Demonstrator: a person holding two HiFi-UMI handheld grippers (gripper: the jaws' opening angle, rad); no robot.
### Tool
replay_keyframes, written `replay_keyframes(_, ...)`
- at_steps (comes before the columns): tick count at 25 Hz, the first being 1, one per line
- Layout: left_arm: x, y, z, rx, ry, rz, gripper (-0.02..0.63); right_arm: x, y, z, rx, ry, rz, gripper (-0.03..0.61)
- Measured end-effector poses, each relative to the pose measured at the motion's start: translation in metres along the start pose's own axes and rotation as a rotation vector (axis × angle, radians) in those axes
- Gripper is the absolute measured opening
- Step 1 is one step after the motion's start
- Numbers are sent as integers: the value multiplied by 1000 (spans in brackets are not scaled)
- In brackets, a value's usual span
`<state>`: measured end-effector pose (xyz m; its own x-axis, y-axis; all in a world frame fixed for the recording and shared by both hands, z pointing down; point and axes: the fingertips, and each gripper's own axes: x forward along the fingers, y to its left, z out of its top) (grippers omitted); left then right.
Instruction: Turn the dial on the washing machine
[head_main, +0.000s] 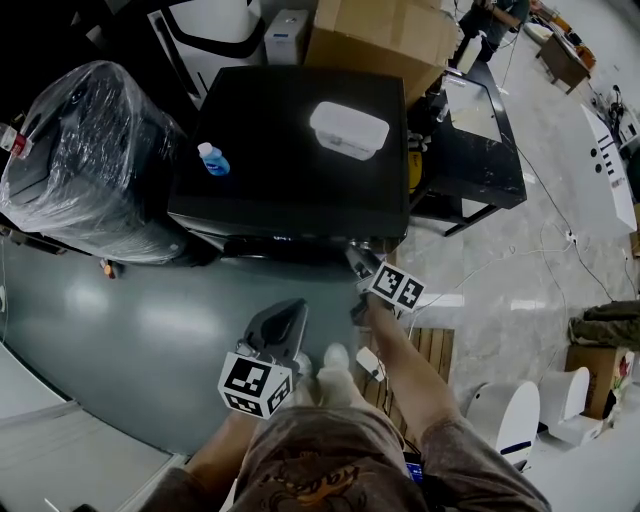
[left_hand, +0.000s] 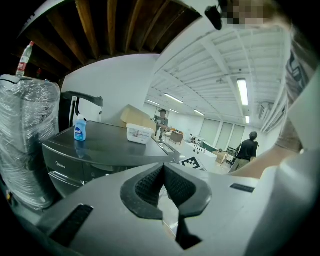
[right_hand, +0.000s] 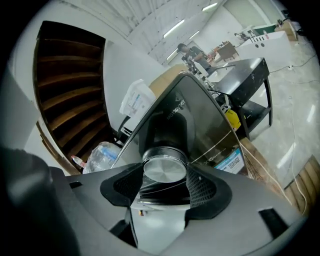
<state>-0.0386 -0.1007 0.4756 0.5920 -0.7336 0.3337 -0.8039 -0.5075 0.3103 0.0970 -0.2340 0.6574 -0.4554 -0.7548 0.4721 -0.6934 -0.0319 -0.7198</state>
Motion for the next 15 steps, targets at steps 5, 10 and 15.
replay_keyframes(5, 0, 0, -2, 1, -1, -3, -3, 0, 0, -1, 86, -17, 51, 254)
replay_keyframes(10, 0, -1, -4, 0, 4, -5, -3, 0, -1, -1, 164, -35, 109, 253)
replay_keyframes(15, 1, -3, -8, 5, 12, -7, -3, 0, -3, 0, 258, -69, 168, 253)
